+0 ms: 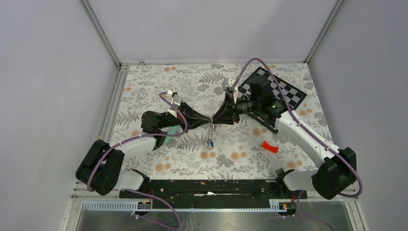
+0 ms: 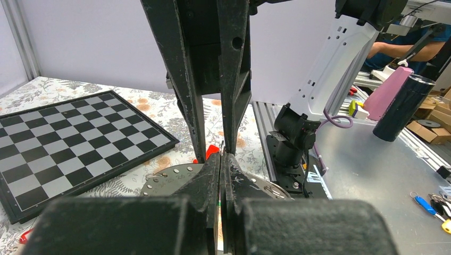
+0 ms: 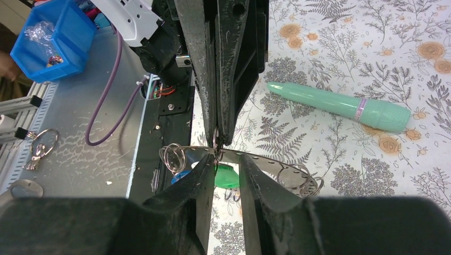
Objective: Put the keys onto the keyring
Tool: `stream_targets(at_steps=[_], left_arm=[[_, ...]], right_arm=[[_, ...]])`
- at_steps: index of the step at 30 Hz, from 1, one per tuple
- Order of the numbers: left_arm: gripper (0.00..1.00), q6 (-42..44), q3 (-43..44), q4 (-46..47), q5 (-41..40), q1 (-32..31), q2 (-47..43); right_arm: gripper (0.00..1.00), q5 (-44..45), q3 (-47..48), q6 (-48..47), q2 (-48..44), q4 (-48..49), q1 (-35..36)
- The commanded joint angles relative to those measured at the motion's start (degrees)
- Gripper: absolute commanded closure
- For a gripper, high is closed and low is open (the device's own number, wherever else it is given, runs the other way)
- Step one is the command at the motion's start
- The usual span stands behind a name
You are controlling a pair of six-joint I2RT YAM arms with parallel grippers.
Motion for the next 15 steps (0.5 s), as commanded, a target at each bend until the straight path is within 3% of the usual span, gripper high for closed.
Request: stream_targets(at_steps=[1,9,15], left_arm=[[1.0,0.52,0.32,3.24,-1.97,-0.23,-0.02],[1.0,1.17,0.39,2.25,-2.32,-0.25,-0.05],[1.0,1.89,0.17,1.33,-2.4,-0.25,-0.28]], right_arm=[[0.7,-0.51,2.28,0.66,0.64,2.14,0.89],[0.75,-0.87,1.87,0.93,0.57,2.48,1.2],[0.9,-0.8,1.86,1.14,0.57,2.73,1.2]])
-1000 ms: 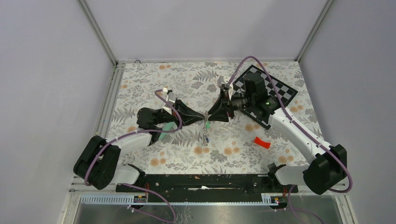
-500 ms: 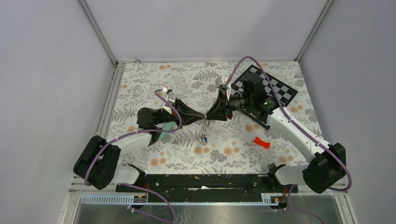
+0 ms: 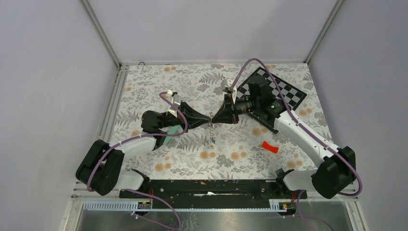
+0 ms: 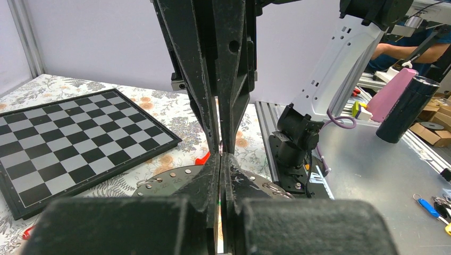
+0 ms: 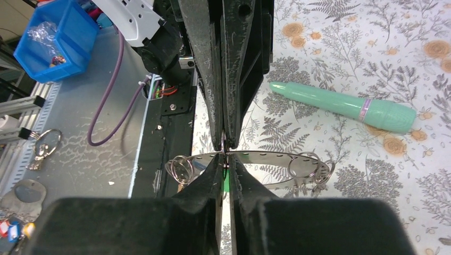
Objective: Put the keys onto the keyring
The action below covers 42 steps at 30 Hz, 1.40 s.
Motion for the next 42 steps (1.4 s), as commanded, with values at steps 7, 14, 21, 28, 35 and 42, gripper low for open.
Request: stream_targets(at_steps=[7,14,21,28,35,42], left_arm=[[1.0,2.74,0.3,-0.09,-1.37,-0.16,-0.65],[0.85,15.59,6.01,-20.16,0.64,0.01,-2.03],[0.52,37.38,15.77,-47.23,3.34,0.1,-1.99],[0.44,44.69,21.42,-58.32,5.97,0.01,-1.65],[0.58,44.68,22.24,-58.52,7.85,-0.84,-0.95],[0.63,43.54,22.52,-57.74,8.61,-1.54,-0.77]], right_arm=[[1.0,1.3,3.24,-2.88,-0.74,-1.48,0.57],[1.0,8.65,8.09,-11.97,-1.24,-14.06,1.62],[1.0,15.76,11.04,-17.0,-0.43,-22.55,3.84],[1.0,20.11,13.58,-18.94,0.82,-27.1,5.06],[1.0,21.94,15.29,-19.0,2.54,-28.82,5.98],[1.0,21.92,15.22,-18.38,3.41,-28.16,6.42]])
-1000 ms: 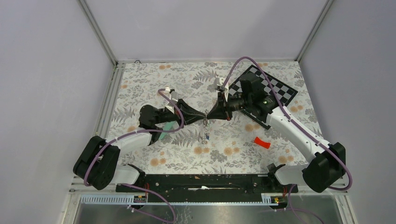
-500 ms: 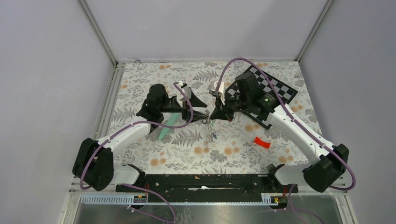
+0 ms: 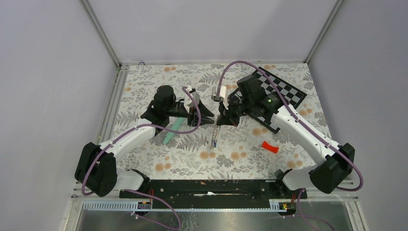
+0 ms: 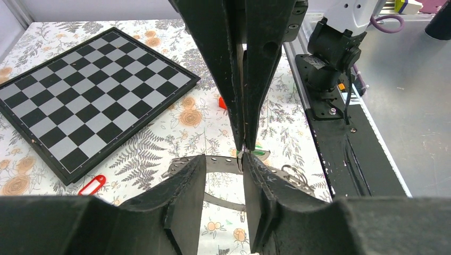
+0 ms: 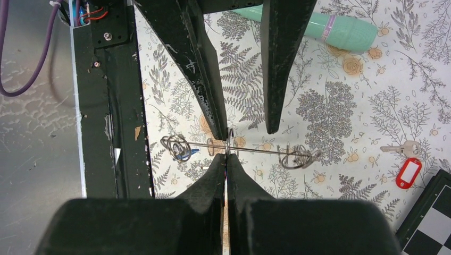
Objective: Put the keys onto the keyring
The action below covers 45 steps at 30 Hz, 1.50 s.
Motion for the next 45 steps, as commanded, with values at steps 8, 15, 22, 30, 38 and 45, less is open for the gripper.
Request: stream_targets(at_steps=[8,15,22,30,38,45], left_arm=[[0.68,1.13,2.27,1.25,2.5,-1.06,0.15],[0.78,1.59,2.78,0.45,2.66,-1.63,0.69],[0.9,1.8,2.54,-0.03,2.92,-1.88,1.06],[1.0,0.84,1.47,0.85,4.34,-1.89,0.01],[1.0,-15.01,-5.58,20.76,5.87,-1.52,-1.99],[1.0,-24.37,-8.27,32.47,4.7,-1.11,-1.64]], right_arm=[[1.0,-0.27,3.09,0.14,0.46,0.84,0.96],[1.0,-0.35,2.67,0.32,0.35,1.21,1.01],[1.0,-0.35,2.29,0.23,-0.18,1.32,0.99],[1.0,0.23,0.28,-0.26,-1.61,2.55,1.03],[0.92,-0.1,-3.95,0.69,-5.22,5.63,0.46],[0.67,-4.77,-6.96,2.78,-7.97,8.06,-1.7]])
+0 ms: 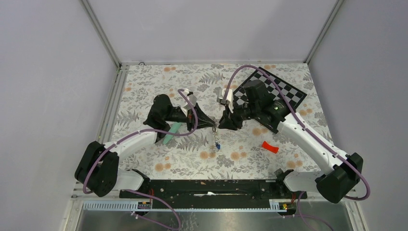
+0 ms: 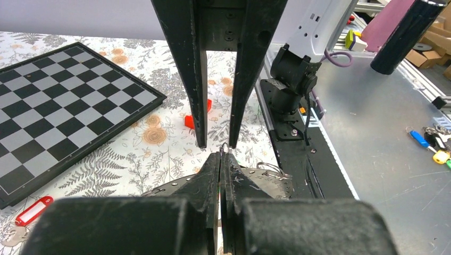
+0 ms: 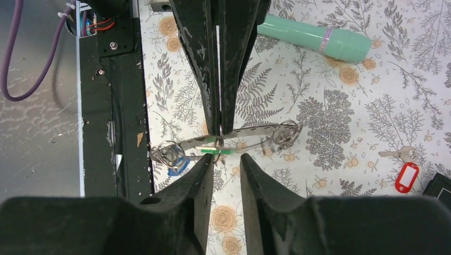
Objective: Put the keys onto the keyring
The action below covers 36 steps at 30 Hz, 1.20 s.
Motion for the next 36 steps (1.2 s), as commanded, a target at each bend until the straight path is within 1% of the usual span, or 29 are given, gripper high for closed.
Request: stream_targets(at_steps=[1,5,9,10,15,17,21,25,29,34,36], left_arm=[[1.0,-6.48,-0.07,11.32,1.71,0.28,-1.46],[1.0,-7.14,-0.45,12.41,1.36,0.28,-1.35],[1.0,-7.52,-0.39,12.97,1.37,0.3,-1.24],[1.0,-7.53,-0.4,13.05,1.43,0.29,-1.23],[1.0,-8.64,-0.97,15.12,1.8,0.3,-1.39],[1.0,-9.56,-1.36,16.81,2.17,0.28,-1.43],[1.0,-12.15,-1.96,21.5,3.93,0.37,-1.27],[1.0,-15.18,-2.73,25.71,3.9,0.37,-0.93],[1.0,-16.46,-3.47,28.61,3.09,0.16,-0.28],[1.0,-16.51,-3.98,29.62,2.83,-0.24,0.38],[1.0,-16.37,-4.11,29.66,2.93,-0.23,0.26]], right_arm=[[0.65,-3.95,-0.82,1.5,-2.41,2.89,-1.43],[0.63,-5.64,-0.95,2.1,-2.2,3.36,-1.83],[0.64,-6.92,-0.72,2.75,-1.48,4.0,-1.93],[0.66,-7.07,-0.66,2.86,-1.28,4.01,-1.94],[0.85,-6.8,-1.14,2.7,-1.0,4.18,-2.1],[0.91,-6.58,-1.79,2.79,-1.26,4.73,-2.33],[0.96,-6.63,-2.94,2.96,-1.78,5.59,-2.63],[0.97,-7.75,-2.85,3.49,-1.4,6.1,-2.71],[0.96,-10.47,-2.64,5.18,-0.21,7.43,-2.71],[0.92,-13.92,-2.07,6.91,1.99,8.85,-2.68],[0.89,-14.42,-1.93,7.01,2.31,9.07,-2.76]])
